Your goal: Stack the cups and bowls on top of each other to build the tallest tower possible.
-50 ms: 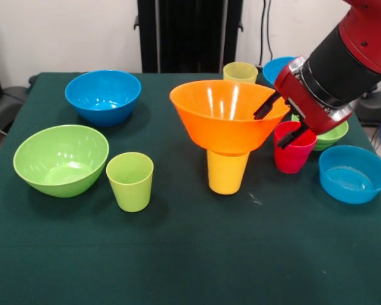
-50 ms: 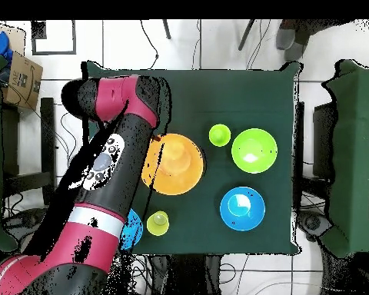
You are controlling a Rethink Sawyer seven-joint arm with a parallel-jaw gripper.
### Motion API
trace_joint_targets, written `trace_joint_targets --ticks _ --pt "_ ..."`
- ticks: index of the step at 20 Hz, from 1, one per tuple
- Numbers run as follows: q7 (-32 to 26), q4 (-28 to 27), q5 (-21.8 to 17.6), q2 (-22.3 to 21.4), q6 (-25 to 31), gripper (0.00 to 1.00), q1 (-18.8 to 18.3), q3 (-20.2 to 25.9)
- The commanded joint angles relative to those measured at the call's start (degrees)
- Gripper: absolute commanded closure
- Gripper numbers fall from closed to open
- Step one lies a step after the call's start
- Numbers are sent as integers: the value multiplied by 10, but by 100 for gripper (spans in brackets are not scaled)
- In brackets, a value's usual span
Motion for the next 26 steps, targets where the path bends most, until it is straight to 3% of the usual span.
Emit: trace_joint_targets --ticks 1,18,26 --pt "6 31 -31 12 -27 0 -5 66" --pt "-4 38 -29 0 -13 0 -9 68" --pt "-59 51 -41 -24 -17 0 -35 73"
